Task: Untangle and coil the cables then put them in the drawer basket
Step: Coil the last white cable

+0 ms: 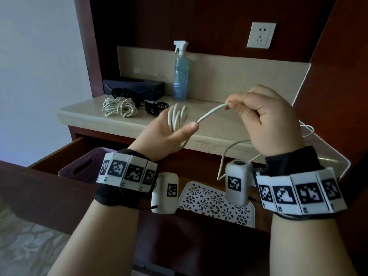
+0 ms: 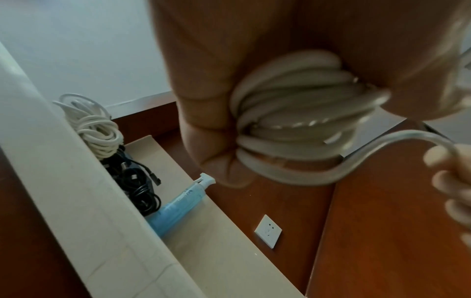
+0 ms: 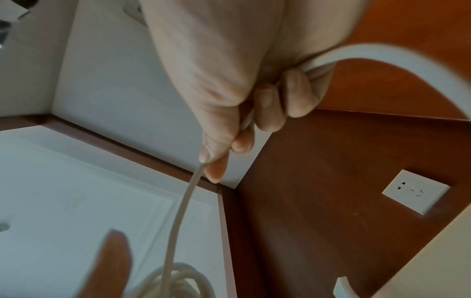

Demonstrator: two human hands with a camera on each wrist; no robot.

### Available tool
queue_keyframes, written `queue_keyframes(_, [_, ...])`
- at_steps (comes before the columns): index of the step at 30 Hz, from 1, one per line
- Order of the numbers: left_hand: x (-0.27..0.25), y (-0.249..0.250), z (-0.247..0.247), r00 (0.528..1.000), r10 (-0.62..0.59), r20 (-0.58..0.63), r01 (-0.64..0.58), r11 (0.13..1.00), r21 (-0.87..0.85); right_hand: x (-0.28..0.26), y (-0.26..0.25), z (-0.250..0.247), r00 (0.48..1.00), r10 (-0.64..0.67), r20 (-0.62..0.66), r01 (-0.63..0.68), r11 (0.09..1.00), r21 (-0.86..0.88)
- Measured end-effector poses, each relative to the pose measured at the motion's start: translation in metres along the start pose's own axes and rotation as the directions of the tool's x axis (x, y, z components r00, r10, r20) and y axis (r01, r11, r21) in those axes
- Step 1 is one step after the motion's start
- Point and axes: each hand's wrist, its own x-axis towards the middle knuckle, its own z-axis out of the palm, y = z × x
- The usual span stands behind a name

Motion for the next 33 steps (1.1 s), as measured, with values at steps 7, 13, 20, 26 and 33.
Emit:
queue_keyframes(7, [-0.003,0.025,0.006,0.991,-0.104,0.088,0.107,0.994,-0.029,0.026,-0.008,-0.003,0.992,-0.122,-0.027,0.122,0.992,0.021])
queue_keyframes(13, [-0.002,0.036,0.008,0.997,-0.074,-0.01,0.071,0.977,-0.2,0.04,-0.029,-0.014,0.96,-0.279,0.006,0.279,0.96,0.032])
queue_keyframes(20, [-0.012,0.035,0.0,0.965,0.01,0.263,0.151,0.797,-0.585,0.056,-0.009,-0.004,0.992,-0.125,-0.023,0.126,0.988,0.086])
queue_keyframes(26, [-0.004,0.039,-0.001,0.996,0.074,0.043,0.013,0.364,-0.931,0.035,0.005,0.025,0.986,0.089,0.142,-0.106,0.988,0.115])
queue_keyframes(33, [-0.002,0.034,-0.003,0.999,0.052,0.015,0.002,0.237,-0.972,-0.005,-0.008,0.037,0.967,0.144,0.209,-0.181,0.969,0.17])
